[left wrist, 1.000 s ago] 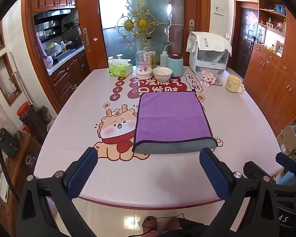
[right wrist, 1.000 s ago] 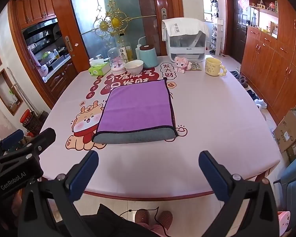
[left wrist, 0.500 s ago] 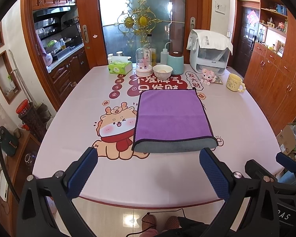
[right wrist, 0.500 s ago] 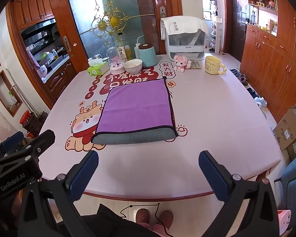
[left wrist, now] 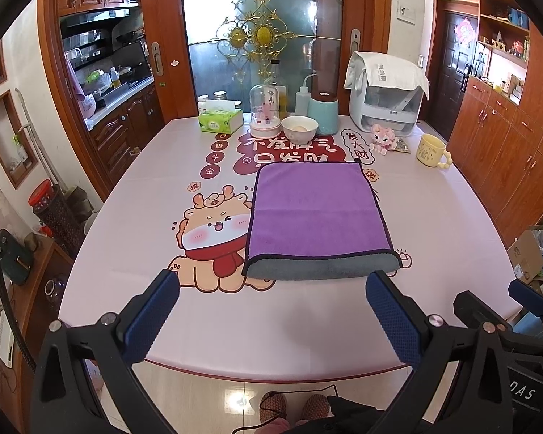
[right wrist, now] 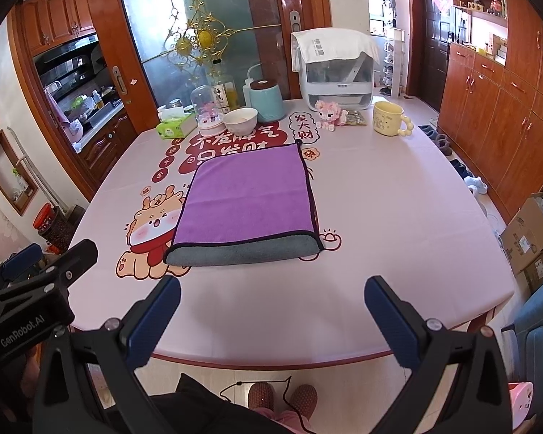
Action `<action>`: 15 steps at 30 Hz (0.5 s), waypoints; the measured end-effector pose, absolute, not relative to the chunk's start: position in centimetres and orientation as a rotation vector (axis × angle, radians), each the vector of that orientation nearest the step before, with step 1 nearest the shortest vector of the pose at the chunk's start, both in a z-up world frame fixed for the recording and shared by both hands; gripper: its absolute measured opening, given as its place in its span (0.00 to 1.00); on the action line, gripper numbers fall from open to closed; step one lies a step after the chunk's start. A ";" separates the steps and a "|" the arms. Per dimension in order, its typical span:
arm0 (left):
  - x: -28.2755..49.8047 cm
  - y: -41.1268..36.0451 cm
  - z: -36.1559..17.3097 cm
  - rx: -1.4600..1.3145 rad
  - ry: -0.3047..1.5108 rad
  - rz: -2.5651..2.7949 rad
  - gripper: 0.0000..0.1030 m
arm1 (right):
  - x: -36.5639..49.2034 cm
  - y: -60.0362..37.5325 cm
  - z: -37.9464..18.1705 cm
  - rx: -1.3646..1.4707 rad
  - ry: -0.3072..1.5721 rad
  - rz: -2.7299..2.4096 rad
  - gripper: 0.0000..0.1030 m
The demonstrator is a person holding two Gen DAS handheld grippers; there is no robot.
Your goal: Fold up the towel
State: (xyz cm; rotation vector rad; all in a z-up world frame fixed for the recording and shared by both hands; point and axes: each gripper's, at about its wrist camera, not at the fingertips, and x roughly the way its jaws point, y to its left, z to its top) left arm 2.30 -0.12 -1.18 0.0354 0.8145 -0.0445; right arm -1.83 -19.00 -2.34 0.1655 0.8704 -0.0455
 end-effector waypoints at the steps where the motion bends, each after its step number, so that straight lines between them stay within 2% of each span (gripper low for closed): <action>1: 2.3 0.0 -1.3 0.035 0.815 -0.046 0.99 | -1.9 -19.1 -2.3 0.166 0.870 -0.047 0.99; 15: 2.8 2.0 -2.3 0.026 0.851 -0.068 0.99 | -1.5 -18.1 -2.3 0.146 0.891 -0.075 0.99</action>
